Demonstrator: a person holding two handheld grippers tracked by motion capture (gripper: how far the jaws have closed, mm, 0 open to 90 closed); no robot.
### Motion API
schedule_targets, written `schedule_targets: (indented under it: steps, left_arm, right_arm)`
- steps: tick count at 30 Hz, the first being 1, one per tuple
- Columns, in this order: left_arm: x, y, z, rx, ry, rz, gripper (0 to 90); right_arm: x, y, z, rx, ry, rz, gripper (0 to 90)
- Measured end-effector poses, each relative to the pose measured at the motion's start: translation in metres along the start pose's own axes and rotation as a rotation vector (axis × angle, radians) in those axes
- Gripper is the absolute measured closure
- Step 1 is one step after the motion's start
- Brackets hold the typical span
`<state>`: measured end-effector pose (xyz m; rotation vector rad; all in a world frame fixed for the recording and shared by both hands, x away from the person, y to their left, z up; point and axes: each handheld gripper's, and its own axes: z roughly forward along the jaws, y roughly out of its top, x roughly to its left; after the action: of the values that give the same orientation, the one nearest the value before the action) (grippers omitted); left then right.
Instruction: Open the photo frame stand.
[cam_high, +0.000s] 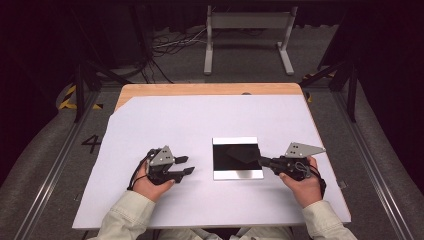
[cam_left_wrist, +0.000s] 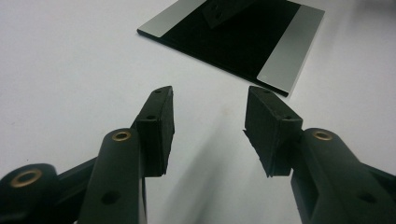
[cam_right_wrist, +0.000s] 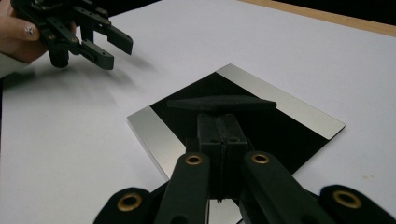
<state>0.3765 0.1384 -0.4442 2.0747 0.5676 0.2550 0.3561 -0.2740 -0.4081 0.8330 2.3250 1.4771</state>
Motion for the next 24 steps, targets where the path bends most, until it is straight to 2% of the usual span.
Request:
schedule_targets:
  steps: [4, 11, 18, 20, 24]
  left_arm:
    - [0.0, 0.0, 0.0, 0.003, -0.001, -0.001, 53.2]
    - [0.0, 0.0, 0.0, 0.004, -0.003, 0.002, 53.4]
    - [0.0, 0.0, 0.001, 0.01, -0.007, -0.01, 54.6]
    - [0.001, 0.0, 0.001, 0.01, -0.007, -0.009, 54.6]
    - [0.002, 0.0, 0.001, 0.012, -0.009, -0.014, 55.0]
  right_arm:
    - [0.0, -0.001, 0.001, -0.013, 0.0, 0.008, 90.0]
    - [0.0, -0.001, 0.0, 0.002, 0.0, 0.004, 90.0]
    - [0.0, 0.002, -0.004, 0.046, -0.021, -0.026, 90.0]
    - [-0.001, 0.003, -0.006, 0.058, -0.018, -0.02, 90.0]
    - [-0.004, 0.005, -0.012, 0.085, -0.052, 0.002, 90.0]
